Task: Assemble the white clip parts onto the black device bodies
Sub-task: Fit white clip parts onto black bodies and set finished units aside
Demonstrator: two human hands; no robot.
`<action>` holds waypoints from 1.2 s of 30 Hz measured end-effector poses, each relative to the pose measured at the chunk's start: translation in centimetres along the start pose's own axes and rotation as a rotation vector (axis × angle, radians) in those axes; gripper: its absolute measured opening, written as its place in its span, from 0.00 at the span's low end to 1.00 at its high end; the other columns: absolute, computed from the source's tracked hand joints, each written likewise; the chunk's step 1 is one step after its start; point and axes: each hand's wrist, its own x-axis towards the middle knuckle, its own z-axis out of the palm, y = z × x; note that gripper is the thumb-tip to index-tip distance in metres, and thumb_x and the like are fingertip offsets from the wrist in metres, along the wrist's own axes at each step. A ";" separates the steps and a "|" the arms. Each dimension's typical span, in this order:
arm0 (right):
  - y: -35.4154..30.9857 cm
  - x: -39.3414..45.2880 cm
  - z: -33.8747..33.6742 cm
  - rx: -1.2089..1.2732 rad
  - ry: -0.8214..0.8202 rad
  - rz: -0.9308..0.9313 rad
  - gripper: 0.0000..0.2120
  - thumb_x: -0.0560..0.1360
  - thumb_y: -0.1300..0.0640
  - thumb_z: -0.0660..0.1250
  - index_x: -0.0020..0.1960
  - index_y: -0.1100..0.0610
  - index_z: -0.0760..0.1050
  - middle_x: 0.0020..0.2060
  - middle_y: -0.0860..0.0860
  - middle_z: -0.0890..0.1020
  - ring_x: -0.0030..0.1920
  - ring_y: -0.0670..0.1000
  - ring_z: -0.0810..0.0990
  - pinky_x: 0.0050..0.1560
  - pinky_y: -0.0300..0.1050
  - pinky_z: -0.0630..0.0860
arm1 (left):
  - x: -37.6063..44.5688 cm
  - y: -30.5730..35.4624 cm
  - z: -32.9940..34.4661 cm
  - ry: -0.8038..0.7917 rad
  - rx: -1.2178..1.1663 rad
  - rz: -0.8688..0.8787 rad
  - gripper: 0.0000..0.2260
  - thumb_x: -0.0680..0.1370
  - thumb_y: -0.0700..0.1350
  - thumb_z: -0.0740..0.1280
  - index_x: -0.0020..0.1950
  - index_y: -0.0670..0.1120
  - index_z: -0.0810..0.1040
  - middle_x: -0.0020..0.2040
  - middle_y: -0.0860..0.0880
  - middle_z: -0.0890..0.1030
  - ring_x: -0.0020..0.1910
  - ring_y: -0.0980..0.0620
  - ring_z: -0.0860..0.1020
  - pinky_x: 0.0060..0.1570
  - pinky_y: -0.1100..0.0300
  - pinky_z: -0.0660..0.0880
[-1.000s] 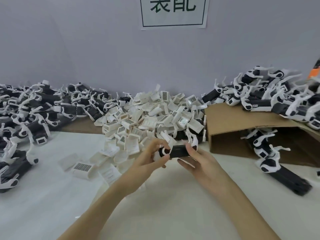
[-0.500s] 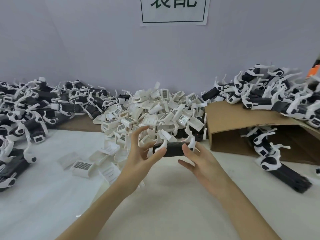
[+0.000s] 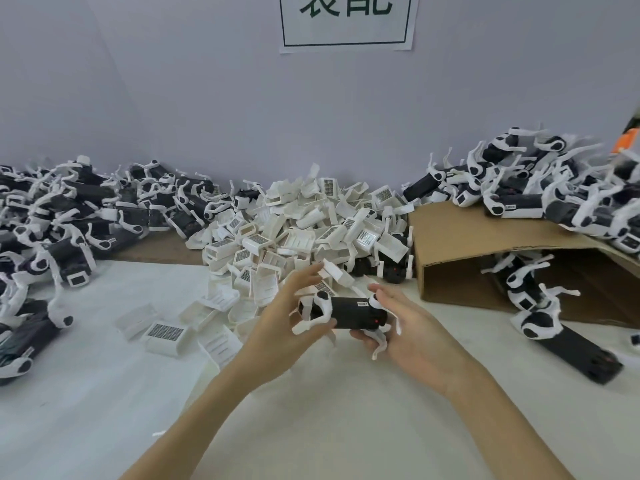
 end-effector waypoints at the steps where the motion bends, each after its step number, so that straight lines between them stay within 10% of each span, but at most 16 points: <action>1: 0.0 -0.2 0.3 0.002 0.013 -0.030 0.15 0.84 0.57 0.66 0.69 0.56 0.76 0.67 0.66 0.77 0.50 0.67 0.85 0.55 0.58 0.77 | 0.1 0.0 0.1 0.031 -0.078 -0.076 0.33 0.79 0.39 0.76 0.75 0.66 0.70 0.69 0.63 0.78 0.68 0.55 0.79 0.70 0.52 0.77; 6: 0.1 -0.1 1.6 0.046 0.068 -0.204 0.14 0.82 0.61 0.66 0.67 0.60 0.77 0.62 0.64 0.82 0.57 0.66 0.84 0.51 0.52 0.84 | 0.3 0.7 0.0 0.049 -0.508 -0.291 0.28 0.80 0.28 0.67 0.72 0.57 0.79 0.60 0.47 0.86 0.59 0.47 0.83 0.66 0.54 0.78; 9: 0.1 -0.3 1.9 0.052 0.017 -0.267 0.19 0.77 0.58 0.67 0.67 0.60 0.77 0.62 0.61 0.83 0.58 0.61 0.84 0.60 0.57 0.82 | 0.9 1.5 0.2 0.206 -0.862 -0.407 0.15 0.84 0.44 0.69 0.70 0.45 0.80 0.51 0.40 0.86 0.49 0.44 0.86 0.55 0.55 0.84; 11: 0.2 -0.4 1.8 0.015 -0.013 -0.291 0.21 0.76 0.57 0.66 0.68 0.60 0.77 0.61 0.59 0.84 0.59 0.60 0.84 0.63 0.58 0.79 | 1.0 1.5 0.2 0.244 -0.974 -0.468 0.25 0.82 0.59 0.64 0.67 0.41 0.82 0.52 0.37 0.86 0.51 0.41 0.86 0.55 0.51 0.85; 15: 0.8 0.0 0.9 -0.211 -0.099 -0.267 0.19 0.78 0.61 0.63 0.68 0.55 0.78 0.64 0.55 0.82 0.64 0.56 0.82 0.62 0.55 0.81 | 0.2 1.8 0.6 0.151 -0.480 -0.348 0.28 0.77 0.63 0.74 0.69 0.46 0.81 0.60 0.43 0.86 0.63 0.44 0.83 0.73 0.45 0.74; 23: 3.9 0.4 1.6 -0.901 -0.085 -0.681 0.31 0.76 0.65 0.67 0.64 0.30 0.72 0.57 0.40 0.82 0.60 0.46 0.82 0.56 0.34 0.77 | -1.2 2.5 2.0 0.195 0.216 0.314 0.24 0.74 0.54 0.81 0.69 0.52 0.81 0.64 0.55 0.79 0.67 0.48 0.79 0.63 0.57 0.77; 33: 3.0 0.3 1.4 -1.026 0.139 -0.868 0.24 0.72 0.57 0.81 0.65 0.47 0.80 0.57 0.46 0.80 0.57 0.44 0.80 0.56 0.35 0.76 | -0.9 3.2 1.2 0.181 -0.266 0.067 0.15 0.87 0.51 0.59 0.66 0.51 0.83 0.61 0.49 0.84 0.64 0.47 0.80 0.66 0.41 0.76; 36: 2.4 -0.1 1.5 -1.101 0.278 -0.970 0.23 0.69 0.52 0.83 0.62 0.50 0.82 0.55 0.47 0.77 0.54 0.43 0.79 0.54 0.30 0.75 | -0.6 2.9 -0.4 0.123 -0.213 0.037 0.19 0.86 0.60 0.60 0.75 0.57 0.75 0.67 0.57 0.82 0.67 0.56 0.79 0.61 0.62 0.77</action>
